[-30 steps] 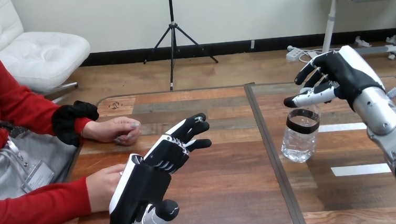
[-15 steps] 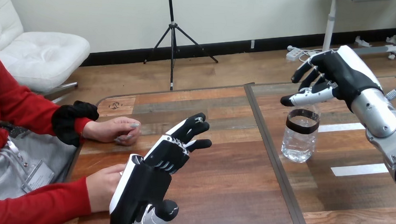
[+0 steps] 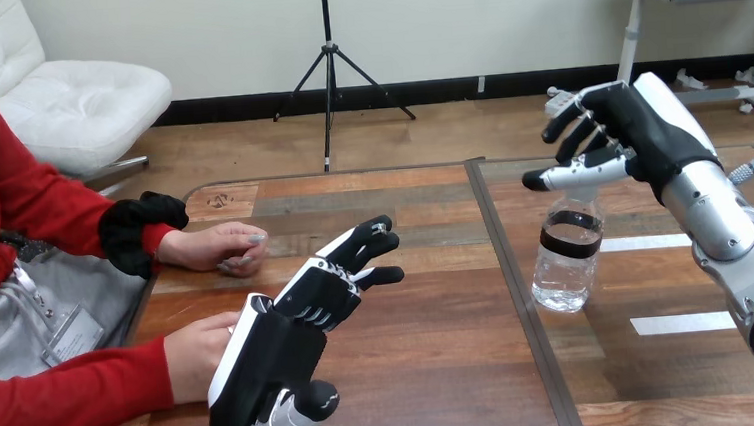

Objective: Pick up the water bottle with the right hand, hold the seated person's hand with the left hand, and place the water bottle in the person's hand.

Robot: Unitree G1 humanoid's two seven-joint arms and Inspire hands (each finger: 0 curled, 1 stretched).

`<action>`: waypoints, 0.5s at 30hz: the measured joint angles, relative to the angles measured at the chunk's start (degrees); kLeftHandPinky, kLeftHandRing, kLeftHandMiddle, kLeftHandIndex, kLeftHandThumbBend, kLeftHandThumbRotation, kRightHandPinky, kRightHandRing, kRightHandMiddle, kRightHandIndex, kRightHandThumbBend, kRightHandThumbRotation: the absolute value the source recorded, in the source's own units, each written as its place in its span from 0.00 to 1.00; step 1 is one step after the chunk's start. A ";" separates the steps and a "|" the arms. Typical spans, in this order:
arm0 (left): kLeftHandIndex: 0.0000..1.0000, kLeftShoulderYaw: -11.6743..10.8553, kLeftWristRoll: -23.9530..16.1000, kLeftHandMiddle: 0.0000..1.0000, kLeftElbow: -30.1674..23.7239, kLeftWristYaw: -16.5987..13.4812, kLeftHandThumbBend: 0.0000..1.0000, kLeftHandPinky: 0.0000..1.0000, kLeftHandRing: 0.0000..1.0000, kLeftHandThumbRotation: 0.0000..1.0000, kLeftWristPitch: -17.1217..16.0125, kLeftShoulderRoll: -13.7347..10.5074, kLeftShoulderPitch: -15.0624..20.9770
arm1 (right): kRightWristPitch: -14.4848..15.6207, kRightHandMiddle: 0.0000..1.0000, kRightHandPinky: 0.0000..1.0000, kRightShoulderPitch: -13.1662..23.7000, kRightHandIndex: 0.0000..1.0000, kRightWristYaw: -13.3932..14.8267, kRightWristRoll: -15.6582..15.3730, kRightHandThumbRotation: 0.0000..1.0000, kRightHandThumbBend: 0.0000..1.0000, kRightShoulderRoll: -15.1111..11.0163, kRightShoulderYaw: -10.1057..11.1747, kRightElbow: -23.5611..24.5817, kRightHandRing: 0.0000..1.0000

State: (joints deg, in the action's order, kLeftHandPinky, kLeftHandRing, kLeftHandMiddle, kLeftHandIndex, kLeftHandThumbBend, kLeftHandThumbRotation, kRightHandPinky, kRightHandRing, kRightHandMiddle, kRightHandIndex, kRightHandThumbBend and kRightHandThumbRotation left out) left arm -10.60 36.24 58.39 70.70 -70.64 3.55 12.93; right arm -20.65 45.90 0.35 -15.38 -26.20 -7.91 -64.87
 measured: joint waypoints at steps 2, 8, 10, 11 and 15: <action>0.85 0.00 -0.02 0.91 0.00 0.00 0.99 0.79 0.89 0.79 0.02 0.00 0.00 | 0.00 0.44 0.30 -0.29 0.50 -0.15 0.09 0.00 0.83 0.01 0.03 0.83 0.35; 0.85 -0.01 -0.04 0.91 0.00 0.01 0.98 0.79 0.89 0.78 0.14 0.00 0.00 | -0.03 0.45 0.30 -1.38 0.49 -0.62 0.80 0.00 0.83 0.01 0.13 3.60 0.35; 0.85 -0.03 -0.03 0.91 0.00 0.04 0.98 0.79 0.89 0.78 0.16 0.00 0.00 | -0.03 0.45 0.30 -1.74 0.49 -0.63 0.91 0.00 0.83 0.04 0.13 4.53 0.35; 0.85 -0.04 -0.02 0.91 0.00 0.09 0.98 0.79 0.89 0.78 0.16 0.00 0.00 | -0.01 0.45 0.30 -1.92 0.49 -0.64 0.92 0.00 0.83 0.05 0.13 4.97 0.36; 0.85 -0.07 -0.02 0.91 0.00 0.23 0.98 0.79 0.89 0.78 0.26 0.00 0.00 | 0.02 0.45 0.30 -2.49 0.49 -0.72 0.98 0.00 0.84 0.10 0.13 6.44 0.36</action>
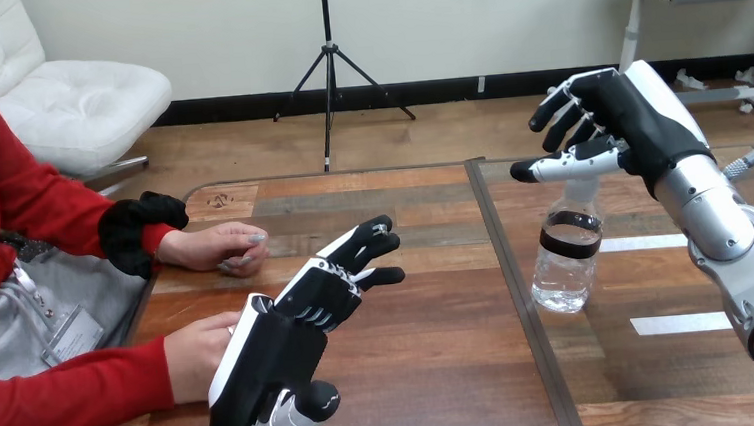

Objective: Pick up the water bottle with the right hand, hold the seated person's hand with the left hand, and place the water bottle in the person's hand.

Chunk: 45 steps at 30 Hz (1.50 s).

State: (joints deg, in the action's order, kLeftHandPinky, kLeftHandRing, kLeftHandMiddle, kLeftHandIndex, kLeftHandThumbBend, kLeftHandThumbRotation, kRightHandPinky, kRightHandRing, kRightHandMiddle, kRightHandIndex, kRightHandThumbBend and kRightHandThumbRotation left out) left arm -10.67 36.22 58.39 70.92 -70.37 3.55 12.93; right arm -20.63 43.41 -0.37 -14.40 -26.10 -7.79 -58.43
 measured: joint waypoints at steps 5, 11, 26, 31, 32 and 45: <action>0.85 -0.06 0.03 0.91 0.00 0.08 0.99 0.79 0.89 0.78 0.10 0.00 0.00 | 0.11 0.47 0.32 -0.30 0.49 -0.30 -0.05 0.00 0.84 0.04 -0.02 0.92 0.39; 0.86 -0.17 0.07 0.92 0.00 0.39 0.99 0.79 0.89 0.77 0.59 0.00 0.00 | 0.15 0.52 0.43 -0.48 0.51 -0.36 -0.43 0.00 0.87 0.04 -0.06 1.53 0.48; 0.85 -1.11 0.15 0.90 0.00 0.71 0.95 0.78 0.88 0.78 0.78 0.00 0.01 | 0.06 0.59 0.52 -1.15 0.59 -0.38 -1.36 0.07 0.92 -0.01 -0.10 1.70 0.58; 0.85 -1.53 0.33 0.91 0.00 1.18 0.95 0.78 0.88 0.78 0.80 0.00 0.02 | 0.53 0.65 0.59 -1.51 0.64 -0.86 -1.83 0.19 0.93 -0.17 -0.27 1.70 0.65; 0.85 -1.59 0.33 0.90 0.00 1.18 0.95 0.78 0.88 0.78 0.80 0.00 0.03 | 0.64 0.65 0.60 -1.60 0.65 -1.10 -1.85 0.20 0.93 -0.22 -0.28 1.70 0.66; 0.85 -2.17 1.44 0.91 0.00 2.87 0.97 0.80 0.89 0.77 1.68 0.02 0.28 | 0.22 0.78 0.75 -3.86 0.80 -2.76 -2.11 0.35 0.98 -0.78 -0.28 1.87 0.80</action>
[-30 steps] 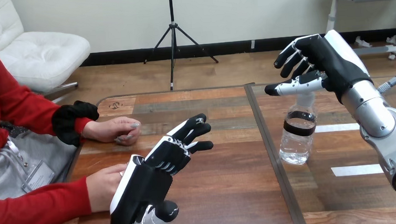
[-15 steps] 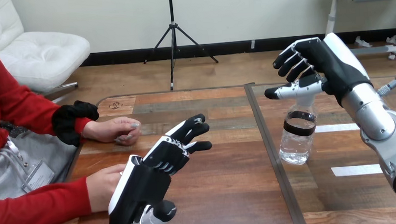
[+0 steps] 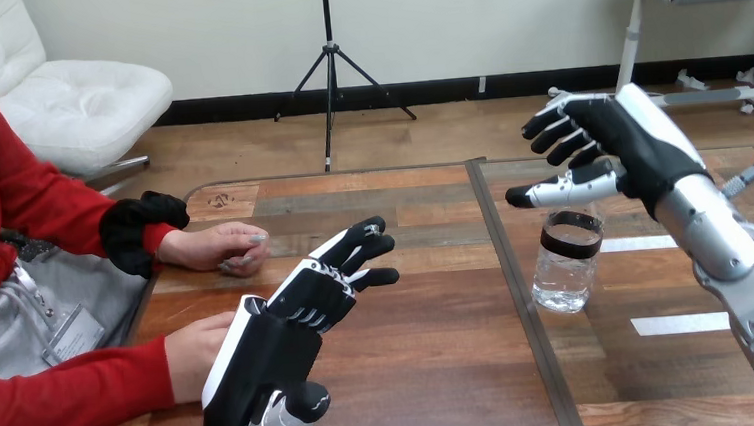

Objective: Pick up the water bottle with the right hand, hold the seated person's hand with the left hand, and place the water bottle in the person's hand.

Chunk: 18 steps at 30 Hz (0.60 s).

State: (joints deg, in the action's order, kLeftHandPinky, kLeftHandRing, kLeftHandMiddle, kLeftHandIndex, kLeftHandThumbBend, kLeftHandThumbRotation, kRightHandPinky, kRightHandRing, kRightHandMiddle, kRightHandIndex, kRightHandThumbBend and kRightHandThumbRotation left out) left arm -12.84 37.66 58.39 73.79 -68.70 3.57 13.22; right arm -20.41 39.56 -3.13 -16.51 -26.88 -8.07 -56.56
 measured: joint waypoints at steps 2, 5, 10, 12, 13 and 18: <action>0.86 -0.12 0.09 0.91 0.00 0.29 0.97 0.80 0.89 0.77 0.28 0.00 0.04 | -0.29 0.80 0.77 -0.45 0.83 -0.29 0.02 0.37 0.99 -0.07 0.00 0.07 0.81; 0.86 -0.26 0.09 0.91 0.00 0.70 0.97 0.80 0.89 0.78 0.32 0.01 0.09 | -0.61 0.83 0.80 -1.19 0.86 -0.58 0.03 0.41 1.00 -0.17 0.00 0.30 0.84; 0.86 -0.44 -0.02 0.91 0.00 0.76 0.98 0.80 0.89 0.78 0.29 0.01 0.12 | -1.18 0.86 0.82 -2.20 0.89 -0.85 0.43 0.45 1.00 -0.22 0.04 0.54 0.87; 0.86 -0.52 -0.04 0.91 0.00 0.77 0.99 0.80 0.89 0.77 0.30 0.01 0.12 | -1.43 0.87 0.82 -2.55 0.91 -1.01 0.79 0.47 1.00 -0.22 0.08 0.66 0.87; 0.86 -0.55 -0.08 0.91 0.00 0.74 0.99 0.80 0.89 0.77 0.31 0.01 0.13 | -1.55 0.87 0.82 -2.72 0.91 -1.15 0.98 0.47 1.00 -0.22 0.11 0.71 0.88; 0.85 -0.69 -0.14 0.91 0.00 0.70 0.99 0.80 0.89 0.77 0.52 0.01 0.13 | -1.72 0.88 0.83 -3.23 0.93 -1.62 1.43 0.48 1.00 -0.22 0.39 1.10 0.88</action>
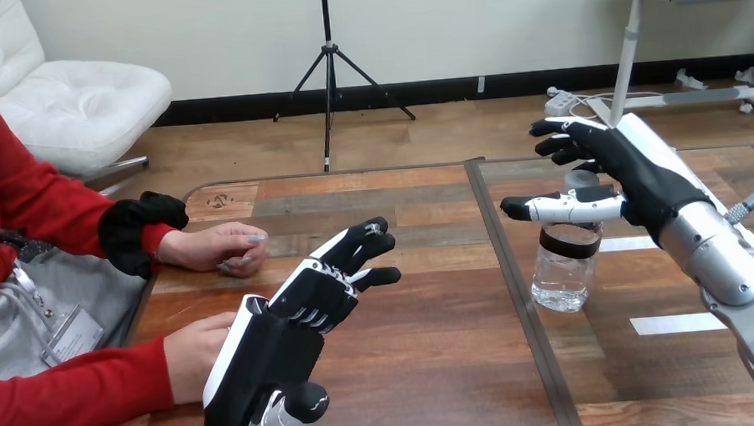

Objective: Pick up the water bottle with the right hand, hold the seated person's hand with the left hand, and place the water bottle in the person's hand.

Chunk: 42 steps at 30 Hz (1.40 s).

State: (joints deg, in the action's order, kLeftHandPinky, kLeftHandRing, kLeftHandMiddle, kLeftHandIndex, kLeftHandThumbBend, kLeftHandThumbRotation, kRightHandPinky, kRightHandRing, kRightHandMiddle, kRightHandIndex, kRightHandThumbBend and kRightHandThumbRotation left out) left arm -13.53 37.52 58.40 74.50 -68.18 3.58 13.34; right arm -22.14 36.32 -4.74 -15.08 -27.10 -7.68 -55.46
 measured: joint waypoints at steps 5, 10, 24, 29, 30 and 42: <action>0.86 -0.12 0.03 0.91 0.00 0.22 0.98 0.80 0.89 0.77 0.17 0.00 0.01 | -0.44 0.88 0.83 -0.16 0.93 -0.13 0.86 0.50 1.00 0.00 0.39 0.09 0.89; 0.86 -0.35 0.06 0.91 0.00 0.61 0.97 0.79 0.89 0.77 0.31 0.00 0.02 | -0.52 0.88 0.83 -0.16 0.93 -0.25 1.61 0.48 1.00 0.00 1.05 0.14 0.89; 0.86 -0.98 0.31 0.91 0.00 1.92 0.98 0.80 0.89 0.78 1.12 0.03 0.09 | -0.81 0.88 0.79 -0.30 0.93 -0.23 1.87 0.47 1.00 0.01 1.49 -0.04 0.89; 0.86 -1.00 0.27 0.91 0.00 1.91 1.00 0.80 0.89 0.77 1.61 0.01 0.09 | -0.80 0.88 0.80 -0.37 0.93 -0.23 2.19 0.47 1.00 0.12 1.66 -0.14 0.89; 0.86 -1.00 0.24 0.90 0.00 1.90 1.00 0.80 0.89 0.77 1.63 0.01 0.09 | -0.83 0.88 0.80 -0.37 0.93 -0.23 2.28 0.47 1.00 0.15 1.70 -0.26 0.89; 0.85 -1.25 0.38 0.90 -0.03 2.35 0.98 0.79 0.88 0.77 1.82 -0.04 0.09 | -1.46 0.88 0.80 -0.50 0.93 -0.20 4.57 0.40 1.00 1.37 3.30 -3.42 0.89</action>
State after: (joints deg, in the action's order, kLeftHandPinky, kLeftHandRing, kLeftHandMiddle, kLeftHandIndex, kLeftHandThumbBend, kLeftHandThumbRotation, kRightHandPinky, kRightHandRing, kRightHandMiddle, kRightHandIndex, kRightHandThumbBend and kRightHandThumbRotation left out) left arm -14.78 37.90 58.37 76.84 -66.36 3.54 13.43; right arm -23.60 35.82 -4.94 -10.51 -25.73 -4.38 -58.88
